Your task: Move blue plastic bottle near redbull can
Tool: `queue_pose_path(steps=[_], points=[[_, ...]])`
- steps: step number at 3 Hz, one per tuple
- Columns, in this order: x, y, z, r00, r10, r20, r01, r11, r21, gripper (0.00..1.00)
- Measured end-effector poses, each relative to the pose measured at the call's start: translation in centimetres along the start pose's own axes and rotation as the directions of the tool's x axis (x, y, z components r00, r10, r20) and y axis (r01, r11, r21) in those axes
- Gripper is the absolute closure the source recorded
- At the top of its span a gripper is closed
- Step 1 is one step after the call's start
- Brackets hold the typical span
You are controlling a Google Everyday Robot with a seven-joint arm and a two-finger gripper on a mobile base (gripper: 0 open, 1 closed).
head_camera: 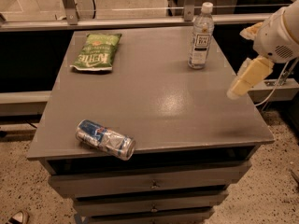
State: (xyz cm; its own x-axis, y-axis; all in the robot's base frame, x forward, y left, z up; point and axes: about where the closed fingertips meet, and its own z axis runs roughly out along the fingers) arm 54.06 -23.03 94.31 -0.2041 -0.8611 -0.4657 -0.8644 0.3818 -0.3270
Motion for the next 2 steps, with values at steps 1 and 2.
queue_pose_path(steps=[1, 2], points=[[-0.4, -4.2, 3.1, 0.987, 0.068, 0.146, -0.077, 0.9956, 0.054, 0.0], [-1.5, -7.3, 6.0, 0.956, 0.123, 0.267, -0.152, 0.9843, 0.091, 0.0]])
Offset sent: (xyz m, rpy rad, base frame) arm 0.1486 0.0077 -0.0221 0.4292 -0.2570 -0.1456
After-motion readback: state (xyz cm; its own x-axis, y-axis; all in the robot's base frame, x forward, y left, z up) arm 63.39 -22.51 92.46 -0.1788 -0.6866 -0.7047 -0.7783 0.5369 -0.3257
